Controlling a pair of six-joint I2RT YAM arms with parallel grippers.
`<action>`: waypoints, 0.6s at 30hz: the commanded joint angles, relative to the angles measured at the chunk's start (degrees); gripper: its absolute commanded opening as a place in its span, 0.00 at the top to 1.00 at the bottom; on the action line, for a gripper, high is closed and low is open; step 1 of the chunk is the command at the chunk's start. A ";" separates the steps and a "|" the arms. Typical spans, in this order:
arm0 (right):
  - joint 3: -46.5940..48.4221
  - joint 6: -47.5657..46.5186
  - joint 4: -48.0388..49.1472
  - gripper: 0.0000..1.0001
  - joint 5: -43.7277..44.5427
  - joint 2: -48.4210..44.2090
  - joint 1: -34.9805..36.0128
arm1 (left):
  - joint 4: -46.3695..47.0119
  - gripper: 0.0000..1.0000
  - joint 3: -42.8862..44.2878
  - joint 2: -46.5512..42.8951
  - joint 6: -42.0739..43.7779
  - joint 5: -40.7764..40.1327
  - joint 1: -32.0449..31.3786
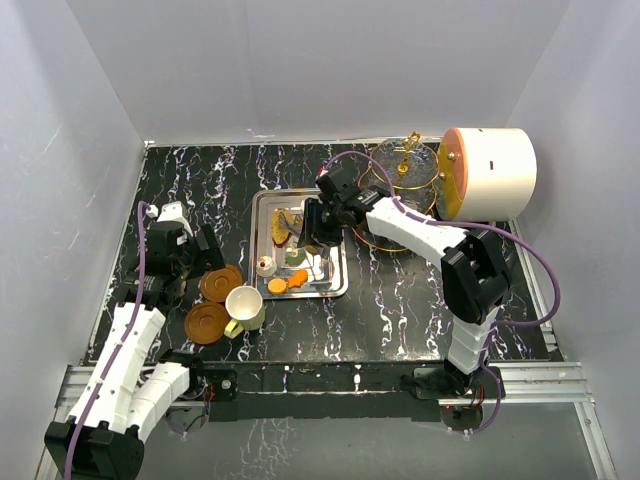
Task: Serve the afternoon tea
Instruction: Pick up the desert from the tray.
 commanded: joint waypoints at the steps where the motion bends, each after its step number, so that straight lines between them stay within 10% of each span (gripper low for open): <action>1: 0.12 0.27 3.11 0.59 -0.73 -1.68 0.27 | 0.42 0.01 -0.37 -1.28 -0.07 -0.90 0.08; 18: 0.85 0.54 6.71 0.67 -3.77 0.34 0.26 | 0.63 0.01 -0.63 -1.24 0.01 -1.00 0.08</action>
